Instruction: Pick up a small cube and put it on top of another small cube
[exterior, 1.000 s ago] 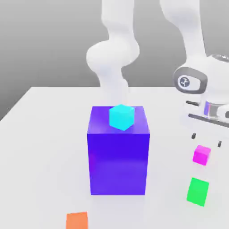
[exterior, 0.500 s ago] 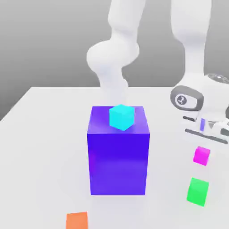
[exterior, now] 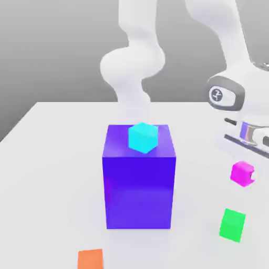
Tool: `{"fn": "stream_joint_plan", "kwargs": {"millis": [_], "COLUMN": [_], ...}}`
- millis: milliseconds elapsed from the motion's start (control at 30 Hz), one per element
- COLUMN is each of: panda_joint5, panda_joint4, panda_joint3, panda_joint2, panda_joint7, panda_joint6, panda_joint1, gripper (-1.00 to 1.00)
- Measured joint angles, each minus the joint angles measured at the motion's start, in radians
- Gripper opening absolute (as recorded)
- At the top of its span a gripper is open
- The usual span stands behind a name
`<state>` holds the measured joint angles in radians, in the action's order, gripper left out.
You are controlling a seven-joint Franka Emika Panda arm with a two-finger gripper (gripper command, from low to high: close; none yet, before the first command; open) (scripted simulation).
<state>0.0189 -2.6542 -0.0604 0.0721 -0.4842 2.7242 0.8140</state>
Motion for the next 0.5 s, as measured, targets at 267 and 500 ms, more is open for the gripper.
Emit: {"fn": "stream_joint_plan", "kwargs": {"millis": [267, 500], "panda_joint5": [0.014, 0.065], "panda_joint4": [0.112, 0.127], "panda_joint3": [-0.081, -0.058], "panda_joint2": [0.031, 0.181], "panda_joint7": [0.25, 0.228], "panda_joint6": [-0.081, 0.052], "panda_joint1": [-0.1, -0.118], "gripper": [-1.0, 1.0]}}
